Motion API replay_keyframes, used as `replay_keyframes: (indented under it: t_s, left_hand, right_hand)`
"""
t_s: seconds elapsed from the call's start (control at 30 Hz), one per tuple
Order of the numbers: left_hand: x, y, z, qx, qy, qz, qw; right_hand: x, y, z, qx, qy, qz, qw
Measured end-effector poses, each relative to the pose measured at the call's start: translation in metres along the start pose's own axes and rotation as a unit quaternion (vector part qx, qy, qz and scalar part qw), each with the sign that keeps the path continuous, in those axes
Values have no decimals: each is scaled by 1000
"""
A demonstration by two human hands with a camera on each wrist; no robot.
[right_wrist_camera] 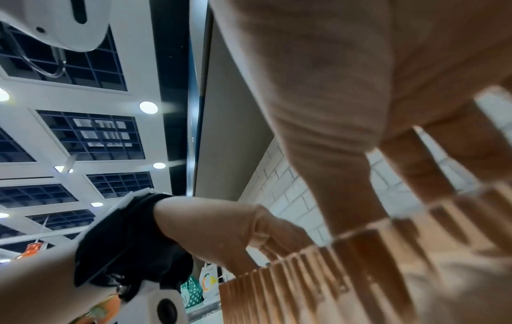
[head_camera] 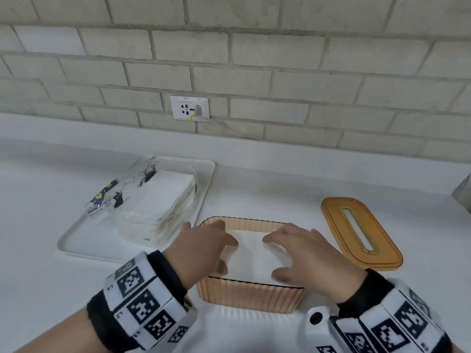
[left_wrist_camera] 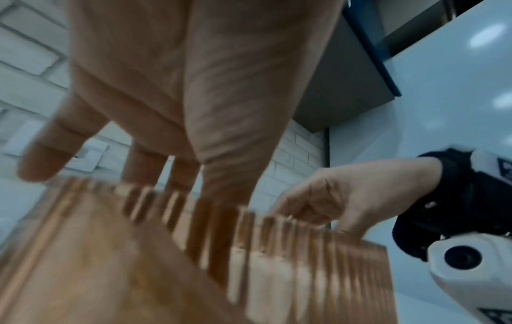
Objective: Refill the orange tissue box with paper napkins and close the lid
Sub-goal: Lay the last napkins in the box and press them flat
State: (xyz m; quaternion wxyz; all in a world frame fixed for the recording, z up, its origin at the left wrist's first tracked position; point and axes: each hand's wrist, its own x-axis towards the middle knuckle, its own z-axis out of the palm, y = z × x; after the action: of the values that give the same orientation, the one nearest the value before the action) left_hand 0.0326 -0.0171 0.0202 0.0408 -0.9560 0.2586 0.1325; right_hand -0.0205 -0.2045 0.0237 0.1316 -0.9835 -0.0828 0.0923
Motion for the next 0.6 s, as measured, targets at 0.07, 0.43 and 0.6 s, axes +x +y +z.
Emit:
replay_keyframes:
  t_s: [0.07,0.43,0.6]
  left_hand:
    - [6,-2,6,-18,-19,3,1000]
    - [14,-30,-13,-184,163,28,969]
    - [54,-89,-21,-185,243,-173,936]
  right_hand:
    - [5,3,6,-12,-48,25,998]
    - [6,13,4,135,145,-7,980]
    - [20,30,17,287,216,59,931]
